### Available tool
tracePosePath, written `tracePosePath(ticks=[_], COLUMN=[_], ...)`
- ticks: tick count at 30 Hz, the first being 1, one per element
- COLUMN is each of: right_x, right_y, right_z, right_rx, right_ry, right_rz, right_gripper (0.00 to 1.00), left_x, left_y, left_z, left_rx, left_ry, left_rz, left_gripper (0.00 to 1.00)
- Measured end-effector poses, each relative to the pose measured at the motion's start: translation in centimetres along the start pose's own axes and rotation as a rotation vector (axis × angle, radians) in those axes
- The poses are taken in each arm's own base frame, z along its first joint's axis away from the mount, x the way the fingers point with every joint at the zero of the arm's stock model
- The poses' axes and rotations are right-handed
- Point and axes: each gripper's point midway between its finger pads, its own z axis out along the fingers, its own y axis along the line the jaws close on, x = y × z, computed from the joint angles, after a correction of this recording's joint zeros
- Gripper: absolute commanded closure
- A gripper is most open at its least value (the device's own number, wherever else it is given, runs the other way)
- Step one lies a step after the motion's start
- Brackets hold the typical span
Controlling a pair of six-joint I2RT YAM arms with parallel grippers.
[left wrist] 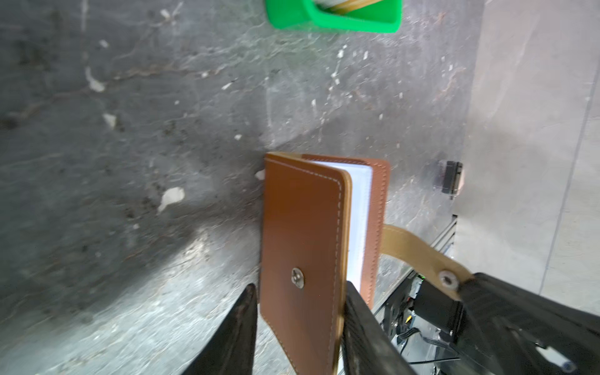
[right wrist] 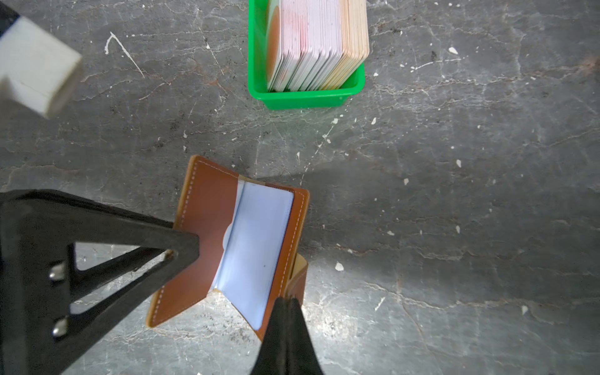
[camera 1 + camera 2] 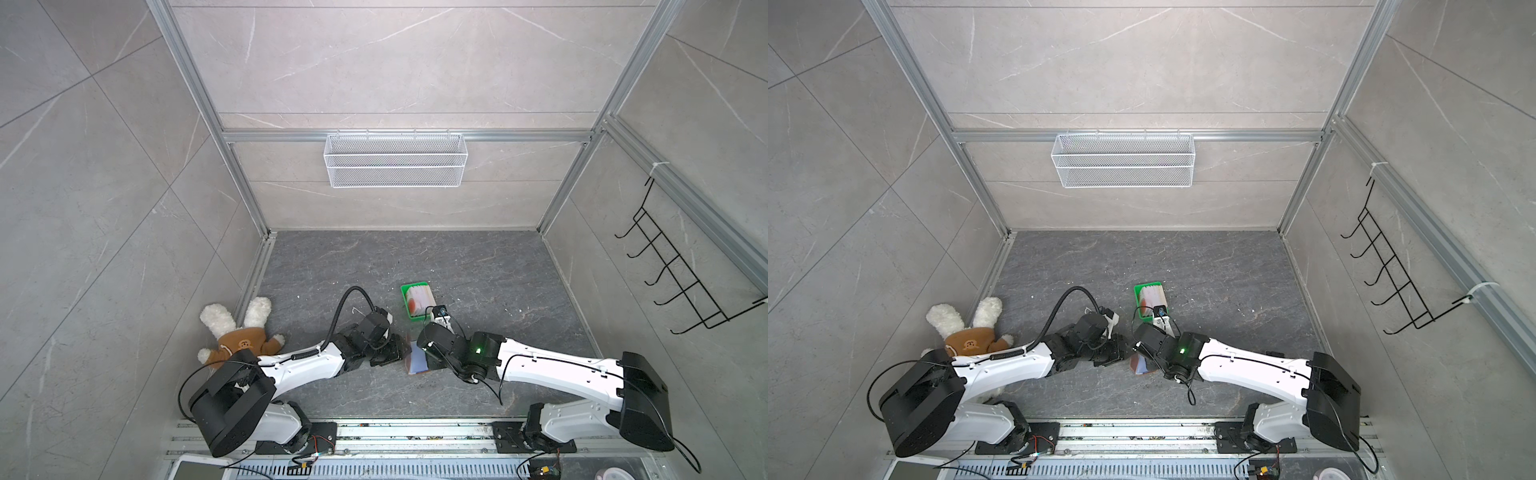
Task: Put the credit cards into the card holder
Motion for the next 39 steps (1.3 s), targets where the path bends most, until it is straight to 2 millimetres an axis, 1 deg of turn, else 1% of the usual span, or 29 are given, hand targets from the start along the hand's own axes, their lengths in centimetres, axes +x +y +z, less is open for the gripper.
tracePosePath(ticks=[5,8,10,12,15,17,20,24,28,32,35,39], right_x=[0.1,0.2,0.3,0.7,1.5,1.9,2.1,1.8,1.4,1.5,1.1,1.2], right_y=[-0.2,-0.4,-0.5,-0.7,-1.0,-1.2,-1.0,-0.2,0.5,1.1,1.7,2.4], right_z=[0.1,0.1,0.1,0.3,0.6,0.6,-0.1,-1.6,-2.2,-2.2,-1.9,-0.9], right_rx=[0.011,0.017,0.021,0.026,0.027,0.016,-0.03,-0.116,-0.187,-0.232,-0.248,-0.243], right_ry=[0.0,0.002,0.004,0.012,0.025,0.028,0.011,-0.034,-0.07,-0.085,-0.095,-0.09], right_rz=[0.004,0.004,0.006,0.007,0.013,0.022,0.035,0.05,0.075,0.088,0.095,0.091], right_gripper=[1.0,0.89,0.82,0.77,0.73,0.73,0.73,0.73,0.72,0.72,0.72,0.7], left_x=[0.4,0.5,0.6,0.6,0.4,0.2,0.3,0.7,1.3,1.8,2.2,1.9], left_y=[1.0,1.3,1.4,1.5,1.6,1.5,1.4,1.4,0.9,0.7,0.6,0.4], left_z=[0.0,0.0,-0.1,-0.1,-0.1,-0.2,-0.2,-0.2,-0.3,-0.1,0.0,0.1], left_rx=[-0.044,-0.056,-0.061,-0.065,-0.07,-0.066,-0.059,-0.06,-0.042,-0.032,-0.028,-0.018], left_ry=[0.01,0.015,0.017,0.018,0.005,-0.005,-0.009,-0.013,-0.027,-0.045,-0.048,-0.068], left_rz=[-0.002,-0.005,-0.005,-0.003,-0.003,-0.004,-0.004,0.003,0.014,0.007,-0.002,-0.011], left_gripper=[0.63,0.67,0.72,0.76,0.81,0.83,0.88,0.94,0.97,0.97,0.97,0.97])
